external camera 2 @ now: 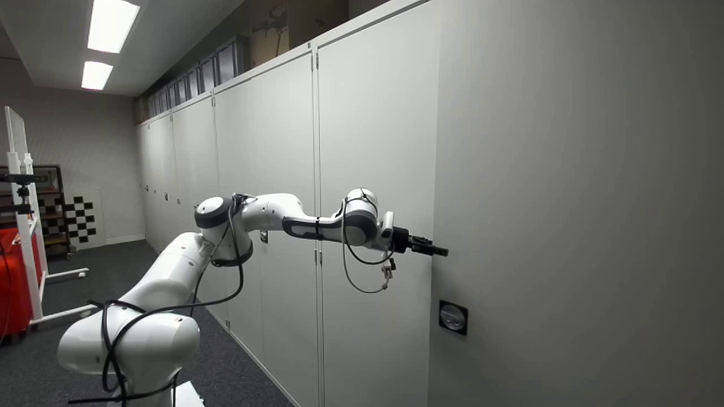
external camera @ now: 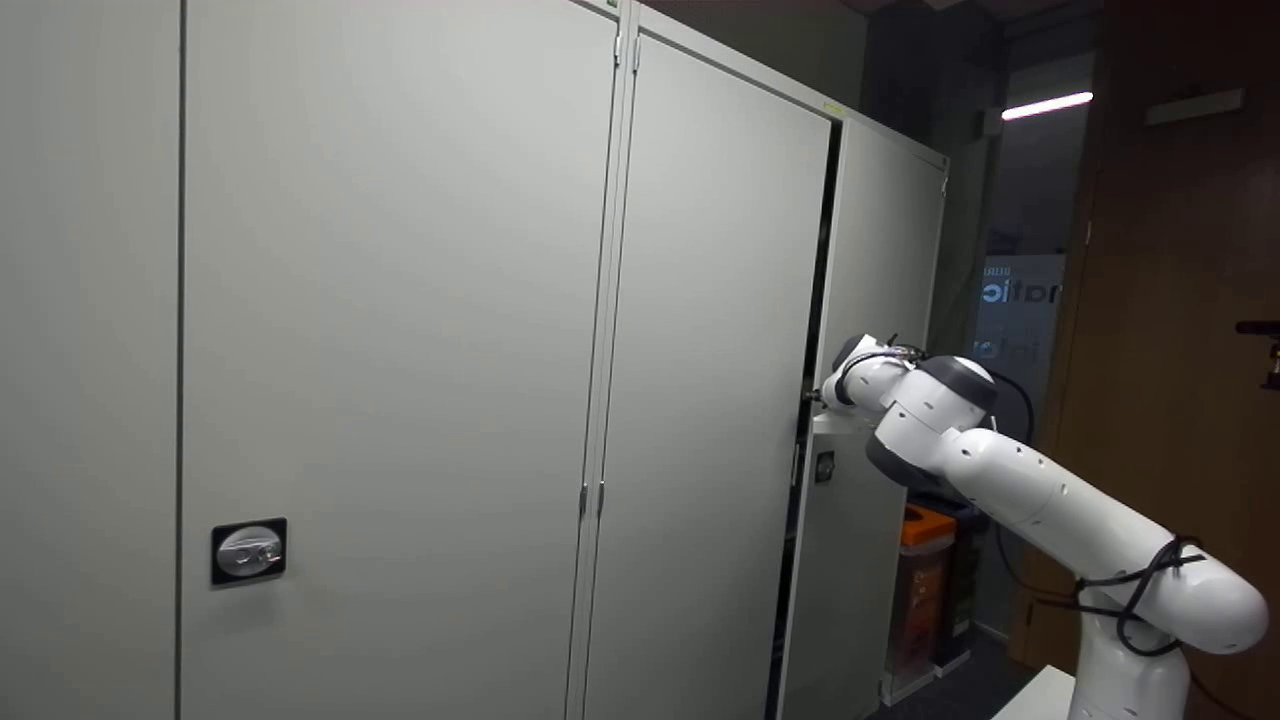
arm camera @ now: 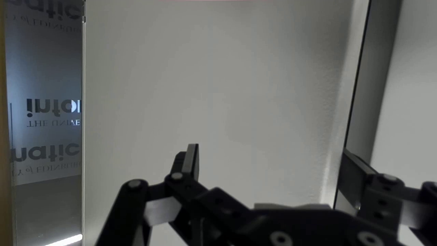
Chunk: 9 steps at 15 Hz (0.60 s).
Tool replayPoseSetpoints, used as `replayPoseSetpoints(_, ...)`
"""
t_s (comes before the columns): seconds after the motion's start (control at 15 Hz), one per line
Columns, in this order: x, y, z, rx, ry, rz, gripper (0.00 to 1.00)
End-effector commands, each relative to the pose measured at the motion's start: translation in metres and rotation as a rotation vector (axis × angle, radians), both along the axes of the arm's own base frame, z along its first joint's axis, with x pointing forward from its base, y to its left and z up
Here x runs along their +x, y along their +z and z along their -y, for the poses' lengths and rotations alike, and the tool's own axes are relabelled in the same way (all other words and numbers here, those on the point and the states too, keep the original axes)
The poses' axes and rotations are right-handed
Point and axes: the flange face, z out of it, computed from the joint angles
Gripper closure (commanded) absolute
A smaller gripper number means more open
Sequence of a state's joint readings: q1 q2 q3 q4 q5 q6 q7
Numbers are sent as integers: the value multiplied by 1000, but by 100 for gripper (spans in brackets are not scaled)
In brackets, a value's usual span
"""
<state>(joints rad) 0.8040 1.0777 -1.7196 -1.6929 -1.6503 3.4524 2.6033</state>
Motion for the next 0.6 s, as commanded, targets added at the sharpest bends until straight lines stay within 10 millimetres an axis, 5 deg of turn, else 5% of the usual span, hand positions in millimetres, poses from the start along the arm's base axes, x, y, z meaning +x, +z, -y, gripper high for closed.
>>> replayPoseSetpoints(0.0, -22, 1, 4, -47, -44, -34, 0)
replayPoseSetpoints(0.53, -48, 7, 0, -77, -69, -74, 0)
